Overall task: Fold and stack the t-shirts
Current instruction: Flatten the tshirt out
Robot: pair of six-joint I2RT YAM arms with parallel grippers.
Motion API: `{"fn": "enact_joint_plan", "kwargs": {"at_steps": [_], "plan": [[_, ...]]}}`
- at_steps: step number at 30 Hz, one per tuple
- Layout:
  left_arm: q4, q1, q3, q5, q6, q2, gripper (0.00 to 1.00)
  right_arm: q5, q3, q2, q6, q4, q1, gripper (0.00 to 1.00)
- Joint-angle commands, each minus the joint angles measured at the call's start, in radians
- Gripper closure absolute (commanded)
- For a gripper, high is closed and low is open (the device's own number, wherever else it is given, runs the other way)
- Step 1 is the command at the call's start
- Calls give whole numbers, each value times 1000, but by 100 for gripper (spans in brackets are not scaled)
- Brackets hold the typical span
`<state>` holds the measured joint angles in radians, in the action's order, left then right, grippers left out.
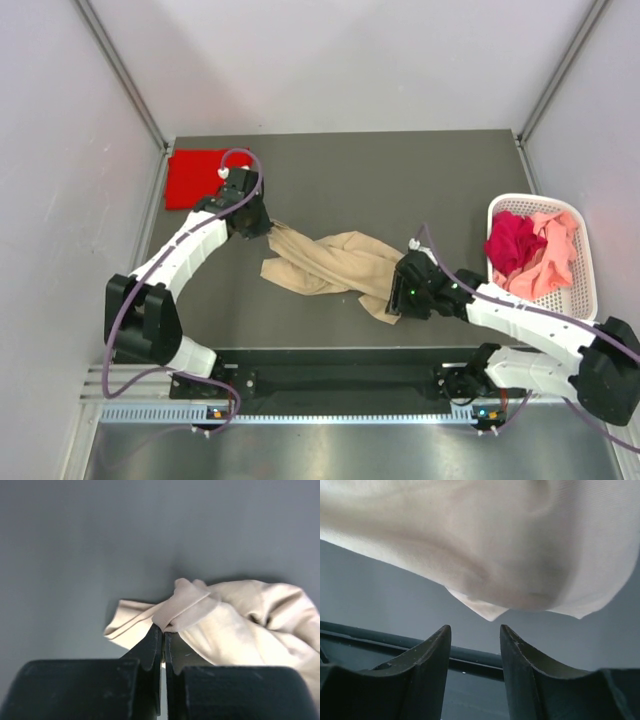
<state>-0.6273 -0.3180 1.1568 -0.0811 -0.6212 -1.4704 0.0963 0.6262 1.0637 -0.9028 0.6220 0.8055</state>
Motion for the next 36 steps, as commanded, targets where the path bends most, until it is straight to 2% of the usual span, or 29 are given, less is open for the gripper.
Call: {"fn": "enact_joint_plan", "kwargs": {"at_steps": [1, 5, 11, 17, 19, 20, 21, 22, 23, 24, 28, 32, 36], "plan": [[64, 19, 64, 108, 6, -39, 100, 32, 9, 53, -37, -45, 46, 55], [66, 28, 107, 124, 0, -71, 100, 115, -3, 101, -119, -42, 87, 49], [74, 42, 135, 130, 0, -93, 100, 135, -57, 148, -166, -137, 95, 50], [78, 45, 139, 136, -5, -97, 100, 200, -75, 186, -177, -180, 98, 55], [81, 46, 136, 135, -3, -96, 100, 241, -62, 177, -171, -170, 98, 66], [80, 46, 139, 132, 1, -94, 100, 265, -47, 156, -151, -116, 98, 76], [58, 48, 147, 121, 8, -93, 100, 279, -22, 142, -139, -75, 97, 97], [35, 48, 161, 104, 15, -84, 100, 296, 47, 122, -125, -5, 95, 100], [9, 48, 203, 90, 38, -77, 100, 315, 90, 99, -99, 61, 96, 100], [-56, 53, 230, 16, 47, -55, 100, 344, 134, 40, -88, 191, 96, 100], [-144, 65, 369, -123, 80, 60, 100, 414, 364, -114, -36, 398, 95, 100], [-245, 69, 486, -143, 104, 136, 100, 437, 401, -229, -25, 450, 95, 100], [-301, 69, 506, -69, 92, 211, 100, 474, 493, -257, -18, 536, 95, 100]]}}
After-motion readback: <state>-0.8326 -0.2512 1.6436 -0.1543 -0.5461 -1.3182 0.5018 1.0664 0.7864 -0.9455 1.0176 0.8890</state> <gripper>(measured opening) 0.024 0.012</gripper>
